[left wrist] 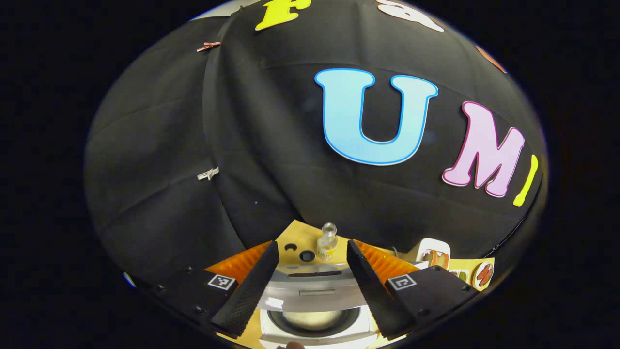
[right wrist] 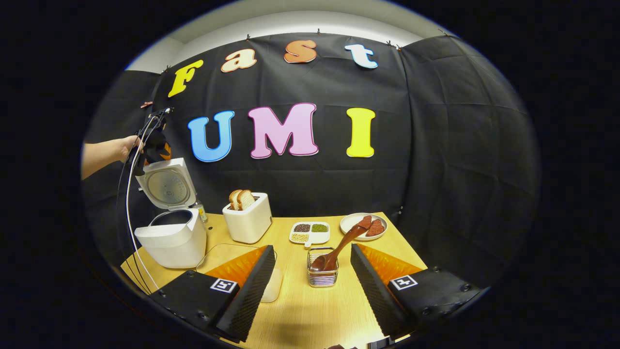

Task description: Close the left gripper, press the button to open the rice cooker; take a wooden spoon from the chopstick holder with the right hand, scoop a spoonful of rice and pour it into the rice cooker, then put the wooden spoon back into the chopstick holder.

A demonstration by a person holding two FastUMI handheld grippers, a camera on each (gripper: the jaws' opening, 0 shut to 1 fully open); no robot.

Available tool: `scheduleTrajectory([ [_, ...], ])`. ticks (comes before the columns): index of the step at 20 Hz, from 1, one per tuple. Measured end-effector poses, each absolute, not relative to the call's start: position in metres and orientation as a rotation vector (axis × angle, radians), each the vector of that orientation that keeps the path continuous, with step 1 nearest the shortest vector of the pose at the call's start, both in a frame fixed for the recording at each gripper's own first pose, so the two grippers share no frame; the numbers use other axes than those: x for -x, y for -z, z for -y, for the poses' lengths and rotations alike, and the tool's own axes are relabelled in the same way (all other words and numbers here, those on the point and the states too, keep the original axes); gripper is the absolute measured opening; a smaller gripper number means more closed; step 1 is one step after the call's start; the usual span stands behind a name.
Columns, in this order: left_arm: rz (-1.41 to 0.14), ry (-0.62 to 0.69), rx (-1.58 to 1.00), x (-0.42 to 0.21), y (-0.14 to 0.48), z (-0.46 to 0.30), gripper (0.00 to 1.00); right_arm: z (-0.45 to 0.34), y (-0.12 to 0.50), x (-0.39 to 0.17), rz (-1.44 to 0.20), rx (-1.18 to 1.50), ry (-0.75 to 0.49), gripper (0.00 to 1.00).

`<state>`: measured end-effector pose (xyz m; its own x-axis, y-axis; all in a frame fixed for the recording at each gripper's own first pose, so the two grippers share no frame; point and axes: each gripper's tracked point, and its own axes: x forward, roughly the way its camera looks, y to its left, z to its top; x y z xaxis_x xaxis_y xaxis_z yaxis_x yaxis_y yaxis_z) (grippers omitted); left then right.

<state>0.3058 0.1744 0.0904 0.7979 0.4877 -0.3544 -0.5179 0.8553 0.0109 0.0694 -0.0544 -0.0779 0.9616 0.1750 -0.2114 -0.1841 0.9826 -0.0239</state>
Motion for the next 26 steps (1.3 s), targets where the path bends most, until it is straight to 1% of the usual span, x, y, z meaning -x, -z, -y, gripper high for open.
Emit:
scheduleTrajectory([
  [5, -0.386, -0.535, 0.084, -0.268, -0.032, -0.147, 0.98, 0.032, 0.086, -0.077, -0.230, 0.036, -0.255, 0.99],
  [9, -0.410, -0.546, 0.093, -0.245, 0.019, -0.134, 0.97, 0.022, 0.091, -0.077, -0.239, 0.045, -0.287, 0.99],
  [16, -0.464, -0.531, 0.079, -0.230, 0.103, -0.122, 0.98, 0.026, 0.107, -0.076, -0.278, 0.060, -0.293, 0.98],
  [19, -0.426, -0.524, 0.053, -0.232, 0.108, -0.122, 0.99, 0.029, 0.113, -0.076, -0.293, 0.062, -0.289, 0.98],
  [26, -0.401, -0.486, 0.035, -0.230, 0.111, -0.121, 0.99, 0.032, 0.115, -0.075, -0.300, 0.073, -0.299, 0.99],
])
